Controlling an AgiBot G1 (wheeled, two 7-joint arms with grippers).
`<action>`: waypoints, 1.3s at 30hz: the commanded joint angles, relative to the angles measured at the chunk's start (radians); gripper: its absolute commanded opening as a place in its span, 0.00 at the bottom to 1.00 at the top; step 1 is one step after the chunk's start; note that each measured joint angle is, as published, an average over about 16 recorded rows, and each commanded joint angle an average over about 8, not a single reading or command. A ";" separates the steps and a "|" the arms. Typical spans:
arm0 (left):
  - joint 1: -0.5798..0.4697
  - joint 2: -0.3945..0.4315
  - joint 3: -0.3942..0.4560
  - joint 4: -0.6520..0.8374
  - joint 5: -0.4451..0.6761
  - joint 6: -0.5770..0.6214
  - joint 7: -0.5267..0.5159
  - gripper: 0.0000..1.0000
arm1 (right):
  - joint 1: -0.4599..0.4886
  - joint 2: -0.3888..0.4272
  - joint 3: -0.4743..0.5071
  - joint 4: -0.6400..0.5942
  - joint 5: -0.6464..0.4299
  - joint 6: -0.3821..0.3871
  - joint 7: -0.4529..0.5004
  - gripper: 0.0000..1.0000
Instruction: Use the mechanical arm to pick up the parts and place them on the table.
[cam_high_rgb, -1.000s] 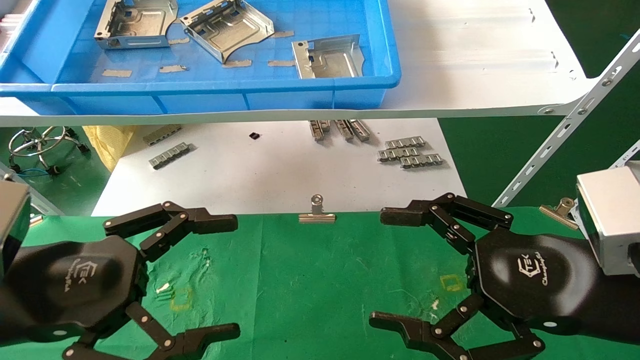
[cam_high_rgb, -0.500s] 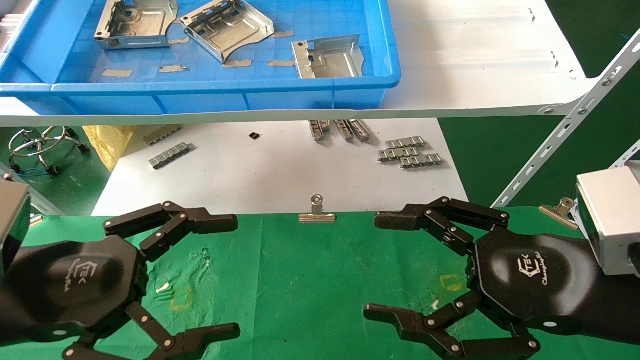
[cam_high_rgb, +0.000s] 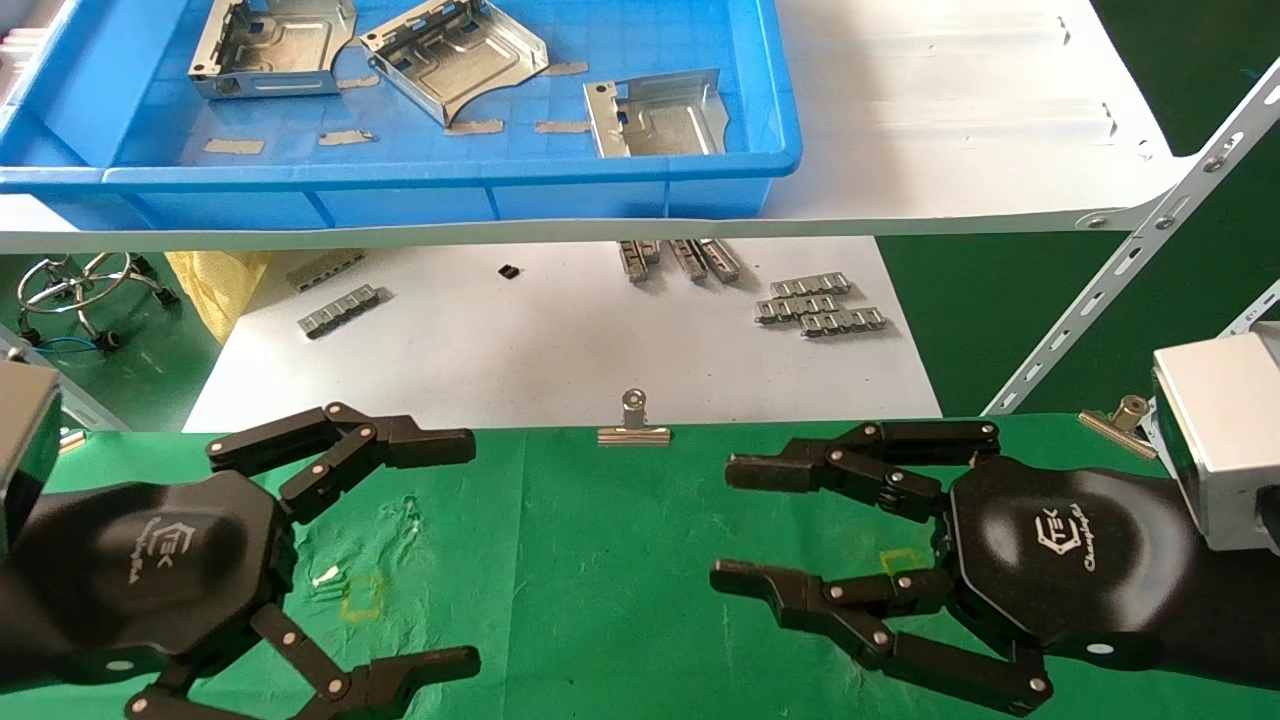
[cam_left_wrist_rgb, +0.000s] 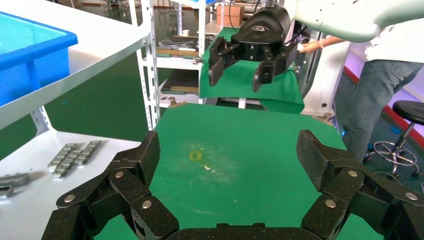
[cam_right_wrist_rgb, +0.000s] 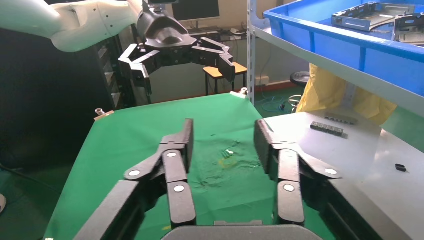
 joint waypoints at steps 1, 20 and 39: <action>0.000 0.000 0.000 0.000 0.000 0.000 0.000 1.00 | 0.000 0.000 0.000 0.000 0.000 0.000 0.000 0.00; -0.280 0.094 0.017 0.132 0.087 -0.026 0.013 1.00 | 0.000 0.000 0.000 0.000 0.000 0.000 0.000 0.00; -0.911 0.494 0.240 0.970 0.553 -0.301 0.123 1.00 | 0.000 0.000 0.000 0.000 0.000 0.000 0.000 0.00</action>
